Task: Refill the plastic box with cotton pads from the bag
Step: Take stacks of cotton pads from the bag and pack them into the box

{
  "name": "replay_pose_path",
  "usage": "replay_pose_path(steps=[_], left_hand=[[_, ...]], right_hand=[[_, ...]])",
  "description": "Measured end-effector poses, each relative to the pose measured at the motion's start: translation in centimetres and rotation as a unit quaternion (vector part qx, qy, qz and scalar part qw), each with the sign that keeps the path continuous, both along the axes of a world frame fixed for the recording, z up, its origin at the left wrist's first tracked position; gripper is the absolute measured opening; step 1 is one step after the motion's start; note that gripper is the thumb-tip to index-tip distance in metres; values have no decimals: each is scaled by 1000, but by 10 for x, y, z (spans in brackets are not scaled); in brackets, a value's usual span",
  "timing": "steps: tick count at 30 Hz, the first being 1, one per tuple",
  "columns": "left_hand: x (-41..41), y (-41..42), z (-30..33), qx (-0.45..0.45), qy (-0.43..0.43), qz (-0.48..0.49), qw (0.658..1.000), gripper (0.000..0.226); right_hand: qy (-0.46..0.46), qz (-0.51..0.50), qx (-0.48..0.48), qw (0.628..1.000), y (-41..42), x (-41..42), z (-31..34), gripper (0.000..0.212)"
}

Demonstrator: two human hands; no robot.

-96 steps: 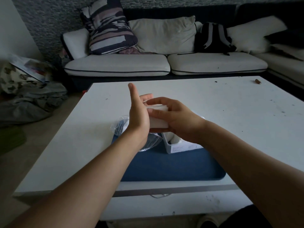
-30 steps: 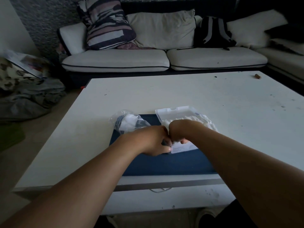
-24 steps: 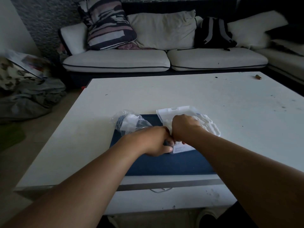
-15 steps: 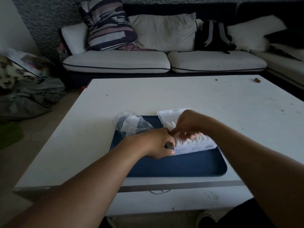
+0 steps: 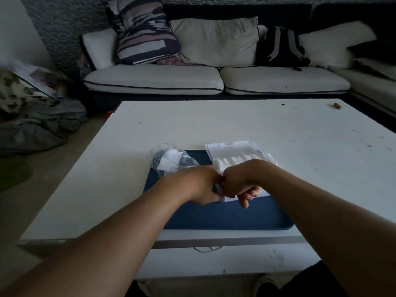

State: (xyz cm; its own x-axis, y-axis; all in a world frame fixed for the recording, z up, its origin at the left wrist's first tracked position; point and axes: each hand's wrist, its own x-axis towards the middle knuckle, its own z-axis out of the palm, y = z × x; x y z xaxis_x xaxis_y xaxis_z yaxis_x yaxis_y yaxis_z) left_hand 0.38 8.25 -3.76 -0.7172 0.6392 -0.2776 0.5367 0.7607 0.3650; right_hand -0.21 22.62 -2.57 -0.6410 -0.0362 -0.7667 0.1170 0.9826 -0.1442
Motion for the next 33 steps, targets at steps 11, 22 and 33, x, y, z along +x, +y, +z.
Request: replay_pose_path(steps=[11, 22, 33], left_hand=[[-25, -49, 30, 287, 80, 162, 941, 8], [-62, -91, -46, 271, -59, 410, 869, 60], [-50, -57, -20, 446, -223, 488, 716, 18]], right_hand=[[280, -21, -205, 938, 2, -9, 29, 17], [330, 94, -192, 920, -53, -13, -22, 18], [417, -22, -248, 874, -45, -23, -26, 16]])
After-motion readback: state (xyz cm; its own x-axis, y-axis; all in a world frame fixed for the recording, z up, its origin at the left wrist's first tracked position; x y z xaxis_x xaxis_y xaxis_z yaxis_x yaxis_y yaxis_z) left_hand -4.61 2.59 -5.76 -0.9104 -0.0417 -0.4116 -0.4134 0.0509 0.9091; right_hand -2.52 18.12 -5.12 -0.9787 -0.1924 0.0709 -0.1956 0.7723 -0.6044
